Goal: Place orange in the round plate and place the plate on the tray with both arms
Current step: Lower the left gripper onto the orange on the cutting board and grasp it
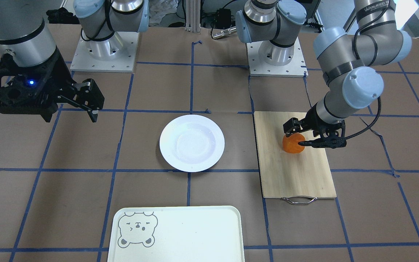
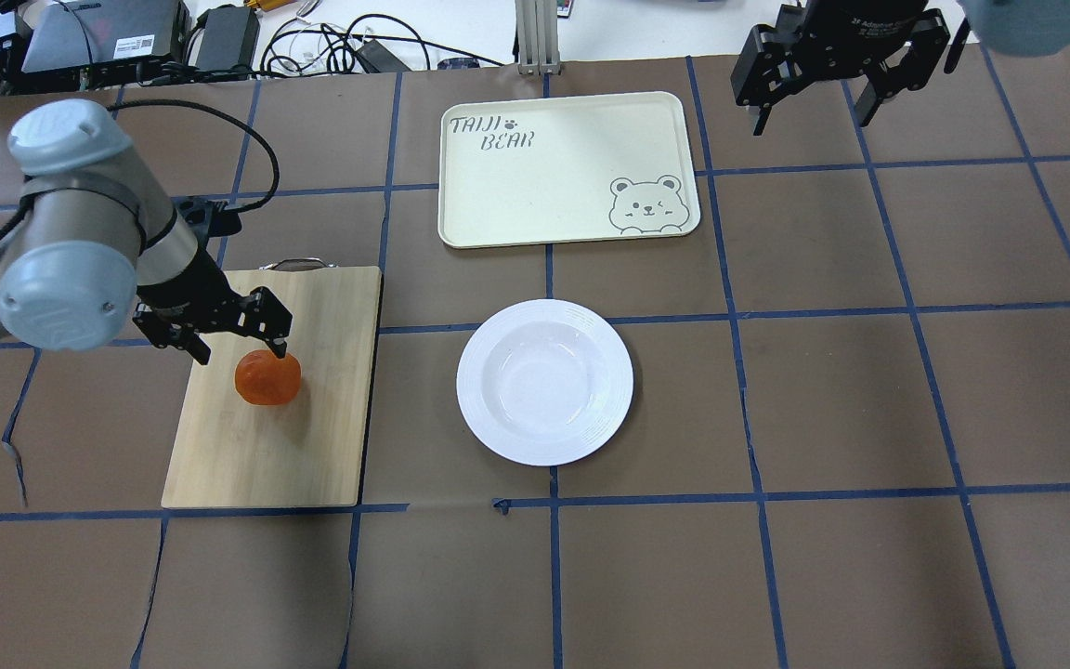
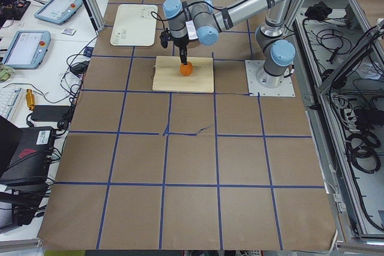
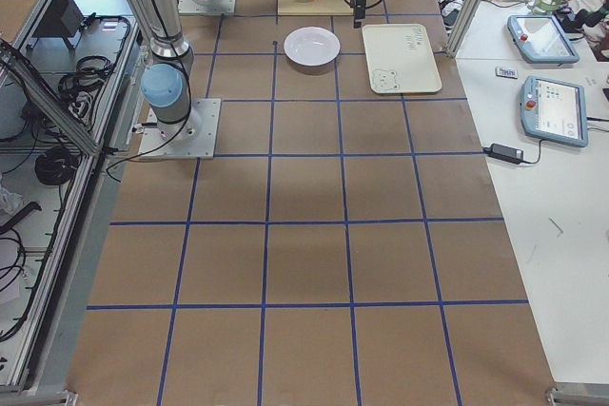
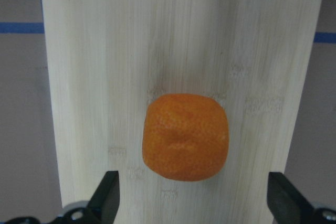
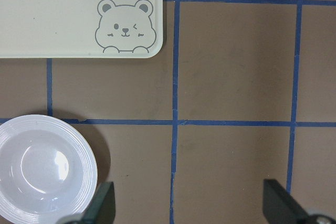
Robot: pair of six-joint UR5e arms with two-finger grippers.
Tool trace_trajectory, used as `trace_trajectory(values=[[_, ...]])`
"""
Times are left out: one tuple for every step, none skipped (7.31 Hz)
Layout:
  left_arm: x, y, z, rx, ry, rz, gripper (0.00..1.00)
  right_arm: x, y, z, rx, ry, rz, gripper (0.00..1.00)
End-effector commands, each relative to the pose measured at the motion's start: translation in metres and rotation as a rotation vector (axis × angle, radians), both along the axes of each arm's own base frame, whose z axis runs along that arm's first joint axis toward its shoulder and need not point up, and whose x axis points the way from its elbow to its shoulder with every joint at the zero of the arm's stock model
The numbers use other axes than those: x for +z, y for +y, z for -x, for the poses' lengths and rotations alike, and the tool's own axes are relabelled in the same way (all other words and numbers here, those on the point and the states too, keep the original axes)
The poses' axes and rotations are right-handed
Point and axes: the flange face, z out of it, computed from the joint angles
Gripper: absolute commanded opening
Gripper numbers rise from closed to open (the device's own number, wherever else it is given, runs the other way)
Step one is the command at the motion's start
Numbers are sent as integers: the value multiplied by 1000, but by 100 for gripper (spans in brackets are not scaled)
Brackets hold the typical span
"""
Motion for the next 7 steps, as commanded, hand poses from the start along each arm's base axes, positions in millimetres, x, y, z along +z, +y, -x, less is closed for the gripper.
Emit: trace_trajectory(values=[[-39,-3,0,-31,5,-47,100,0,0,0,-2,1,-2,100],[-44,-8,0,-35,2,-43,80,-1,0,0,-2,1,-4,100],[-45,-9,1,-35,4,-44,54,-1,0,0,-2,1,-4,100],[-45,-9,1,-42,6,-42,20,-1,0,0,-2,1,-4,100],[-38,-15,0,-63,10,-25,0,-1,0,-1,-1,1,-4,100],[-19,-27,9,-63,11,6,0,-1,1,-1,-1,1,-6,100],[7,-33,45,-76,77,15,0,-1,0,0,-2,1,-6,100]])
